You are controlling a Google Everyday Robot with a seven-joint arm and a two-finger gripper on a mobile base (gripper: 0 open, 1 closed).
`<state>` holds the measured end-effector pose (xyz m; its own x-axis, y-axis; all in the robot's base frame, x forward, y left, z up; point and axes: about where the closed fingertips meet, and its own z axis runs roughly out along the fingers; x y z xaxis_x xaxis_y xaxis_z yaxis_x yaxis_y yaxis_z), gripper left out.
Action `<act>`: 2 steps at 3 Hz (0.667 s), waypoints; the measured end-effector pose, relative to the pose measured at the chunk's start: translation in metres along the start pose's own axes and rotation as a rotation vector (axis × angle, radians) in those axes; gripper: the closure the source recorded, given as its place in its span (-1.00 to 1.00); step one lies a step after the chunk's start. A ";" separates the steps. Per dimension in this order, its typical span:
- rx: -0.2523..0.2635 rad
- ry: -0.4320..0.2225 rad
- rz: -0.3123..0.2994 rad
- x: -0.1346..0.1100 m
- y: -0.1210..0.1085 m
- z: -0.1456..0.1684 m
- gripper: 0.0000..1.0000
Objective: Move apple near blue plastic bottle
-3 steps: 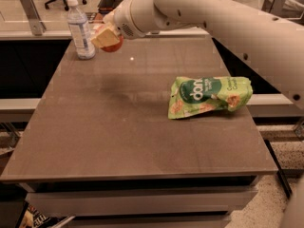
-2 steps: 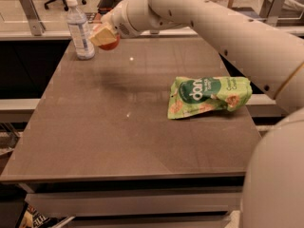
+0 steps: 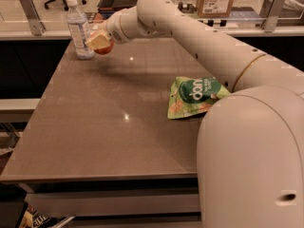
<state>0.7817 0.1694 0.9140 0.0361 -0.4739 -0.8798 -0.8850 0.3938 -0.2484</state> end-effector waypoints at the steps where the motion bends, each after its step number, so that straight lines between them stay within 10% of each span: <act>1: 0.004 0.008 -0.012 -0.004 0.000 0.002 1.00; 2: 0.008 0.041 0.011 0.009 -0.001 0.009 1.00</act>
Offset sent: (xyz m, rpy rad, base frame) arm 0.0132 -0.0049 -0.0266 -0.0530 0.0611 -0.0628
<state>0.7872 0.1722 0.9027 0.0073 -0.5018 -0.8649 -0.8814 0.4052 -0.2426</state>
